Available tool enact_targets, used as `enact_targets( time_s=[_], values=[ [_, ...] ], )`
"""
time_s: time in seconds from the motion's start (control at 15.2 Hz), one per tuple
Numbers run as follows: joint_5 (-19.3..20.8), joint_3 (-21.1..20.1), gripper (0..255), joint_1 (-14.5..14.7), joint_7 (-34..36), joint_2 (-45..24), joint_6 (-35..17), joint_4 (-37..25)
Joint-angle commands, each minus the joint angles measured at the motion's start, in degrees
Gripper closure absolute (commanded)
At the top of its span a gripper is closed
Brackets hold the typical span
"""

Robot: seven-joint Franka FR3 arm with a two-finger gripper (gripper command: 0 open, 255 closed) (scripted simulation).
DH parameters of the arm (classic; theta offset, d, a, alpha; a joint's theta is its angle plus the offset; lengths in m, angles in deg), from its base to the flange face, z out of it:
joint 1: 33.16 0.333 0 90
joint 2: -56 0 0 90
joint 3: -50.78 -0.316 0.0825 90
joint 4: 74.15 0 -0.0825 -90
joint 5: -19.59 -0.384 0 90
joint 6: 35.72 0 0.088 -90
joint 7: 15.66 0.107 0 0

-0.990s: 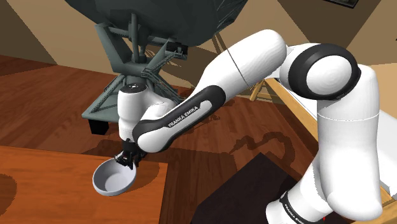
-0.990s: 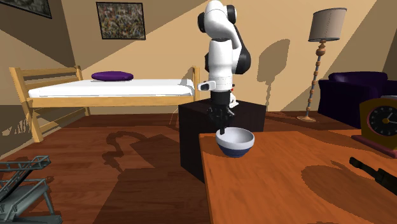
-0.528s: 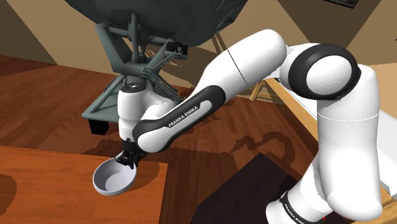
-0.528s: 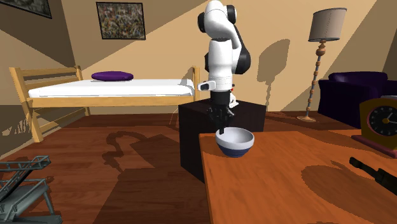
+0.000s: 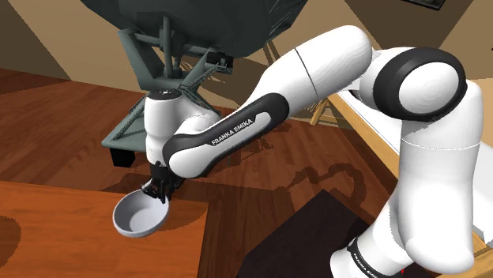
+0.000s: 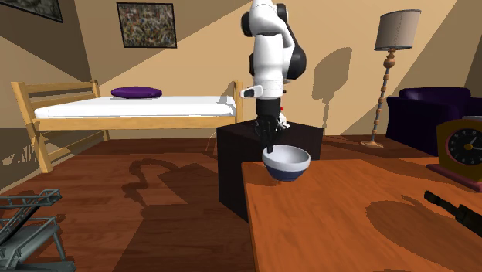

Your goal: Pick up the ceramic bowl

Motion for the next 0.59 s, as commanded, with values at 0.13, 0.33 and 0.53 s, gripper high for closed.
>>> enact_targets(
  time_s=[0.13,0.33,0.53],
  values=[
    [-1.0,-0.6,255,-0.5,-0.6,2.0,2.3,-0.5],
    [-1.6,-1.0,255,-0.8,-0.9,3.4,4.1,-0.9],
    [-1.9,-1.2,255,-0.9,-1.1,3.9,4.8,-1.1]
  ],
)
